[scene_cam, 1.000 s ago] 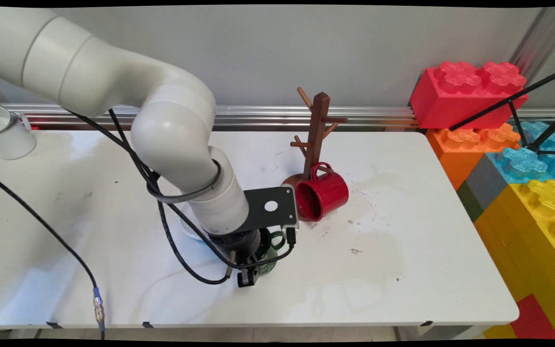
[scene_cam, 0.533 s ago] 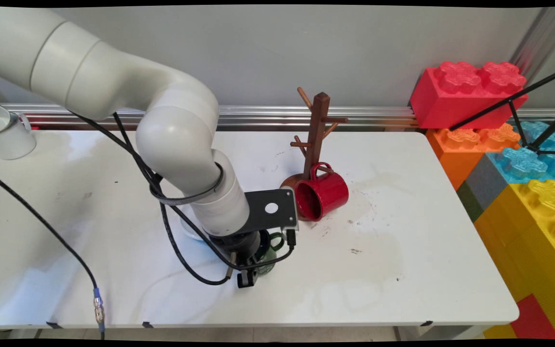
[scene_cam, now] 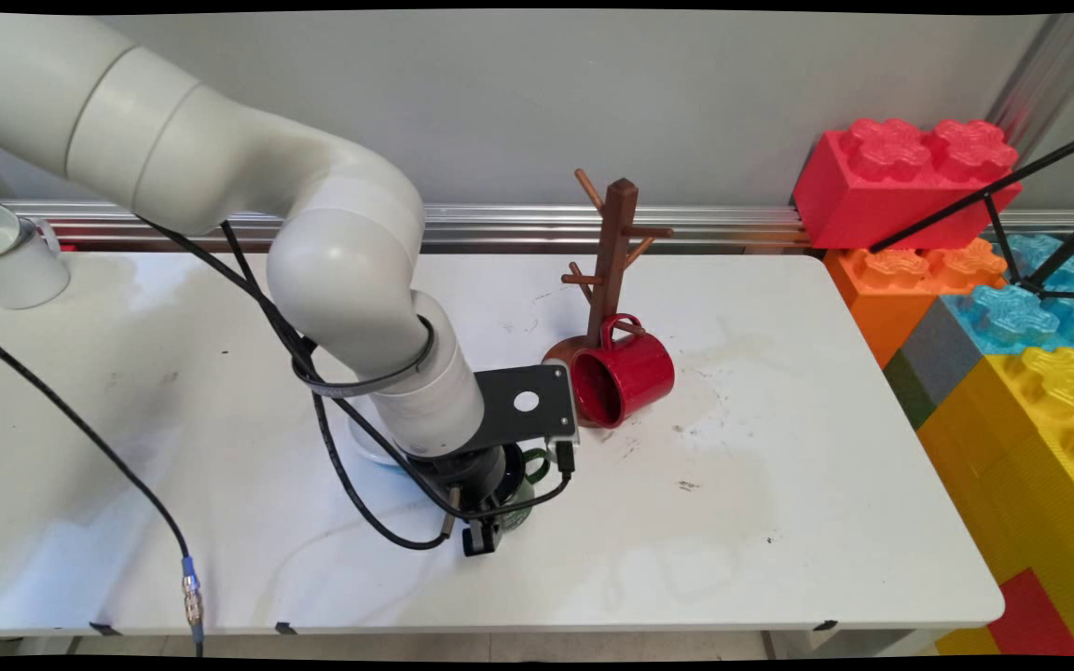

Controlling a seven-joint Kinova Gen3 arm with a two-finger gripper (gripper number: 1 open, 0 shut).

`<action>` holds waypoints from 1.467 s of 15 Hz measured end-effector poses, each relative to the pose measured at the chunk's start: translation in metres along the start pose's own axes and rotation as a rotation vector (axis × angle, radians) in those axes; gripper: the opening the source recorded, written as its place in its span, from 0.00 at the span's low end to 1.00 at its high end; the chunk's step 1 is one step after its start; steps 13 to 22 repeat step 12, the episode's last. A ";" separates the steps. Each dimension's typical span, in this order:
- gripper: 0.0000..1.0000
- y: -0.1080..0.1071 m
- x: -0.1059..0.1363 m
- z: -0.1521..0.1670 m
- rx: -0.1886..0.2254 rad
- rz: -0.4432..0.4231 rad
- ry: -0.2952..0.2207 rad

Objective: Place the picked object on the table

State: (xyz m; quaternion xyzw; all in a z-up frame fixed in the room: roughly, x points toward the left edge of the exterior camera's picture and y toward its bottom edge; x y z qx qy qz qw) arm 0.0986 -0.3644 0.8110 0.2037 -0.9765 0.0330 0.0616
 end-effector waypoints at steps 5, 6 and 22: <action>1.00 -0.003 0.000 0.001 0.000 -0.015 0.019; 1.00 -0.003 -0.001 0.002 -0.001 -0.018 0.022; 1.00 -0.009 -0.003 -0.001 -0.003 -0.056 0.060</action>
